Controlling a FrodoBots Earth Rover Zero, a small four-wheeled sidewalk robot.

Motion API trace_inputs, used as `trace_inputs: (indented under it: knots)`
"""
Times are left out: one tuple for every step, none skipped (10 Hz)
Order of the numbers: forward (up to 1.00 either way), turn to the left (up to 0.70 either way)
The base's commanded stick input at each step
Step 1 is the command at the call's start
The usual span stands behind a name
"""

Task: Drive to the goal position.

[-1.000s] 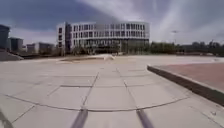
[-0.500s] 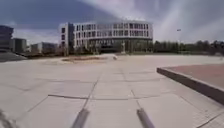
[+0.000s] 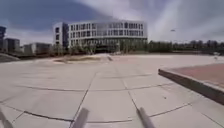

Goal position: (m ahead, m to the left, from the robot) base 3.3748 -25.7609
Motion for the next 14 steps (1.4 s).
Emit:
trace_inputs:
  knots:
    - [1.00, -0.29]
    - [1.00, -0.28]
    - [1.00, -0.24]
    - [1.00, -0.22]
    - [1.00, -0.05]
    - [1.00, 0.00]
    - [1.00, 0.00]
    - [1.00, -0.03]
    - [1.00, -0.18]
    - [1.00, -0.30]
    - [1.00, -0.30]
    - [1.00, -0.30]
    - [1.00, -0.30]
    - [1.00, -0.30]
